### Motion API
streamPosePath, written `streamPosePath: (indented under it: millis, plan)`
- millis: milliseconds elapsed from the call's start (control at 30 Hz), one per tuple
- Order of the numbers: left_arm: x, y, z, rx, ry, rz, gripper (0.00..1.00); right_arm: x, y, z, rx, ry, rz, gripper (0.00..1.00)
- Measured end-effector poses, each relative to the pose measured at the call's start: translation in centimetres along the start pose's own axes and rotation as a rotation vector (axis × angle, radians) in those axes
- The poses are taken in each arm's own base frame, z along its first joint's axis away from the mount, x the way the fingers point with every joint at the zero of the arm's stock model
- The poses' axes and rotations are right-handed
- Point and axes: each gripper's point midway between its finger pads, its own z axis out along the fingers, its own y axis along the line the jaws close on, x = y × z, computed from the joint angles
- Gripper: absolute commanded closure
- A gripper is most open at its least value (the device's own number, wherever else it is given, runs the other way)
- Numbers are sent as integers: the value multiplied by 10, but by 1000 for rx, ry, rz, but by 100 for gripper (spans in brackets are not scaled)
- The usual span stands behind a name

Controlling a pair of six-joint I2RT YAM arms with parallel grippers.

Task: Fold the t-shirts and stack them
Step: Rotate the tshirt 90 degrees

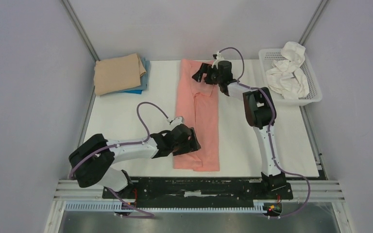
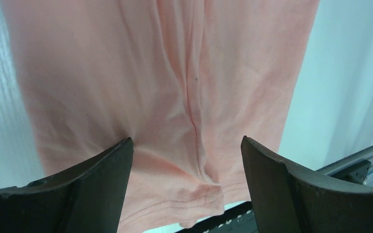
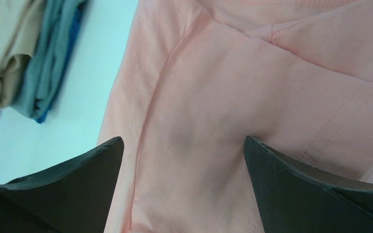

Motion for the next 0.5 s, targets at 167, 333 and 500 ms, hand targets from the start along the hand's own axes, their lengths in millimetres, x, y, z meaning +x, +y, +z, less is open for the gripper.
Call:
streamPosePath:
  millis: [167,333,500]
  plan:
    - [-11,-15,15,-14,-19,0,12,-12,14,32,-143,-90,60,2]
    - [-18,-23,19,-38,-26,15,11,-22,23,48,-208,-148,65,2]
    - [-18,-21,8,-36,-15,84,11,-15,23,40,-194,-91,1,2]
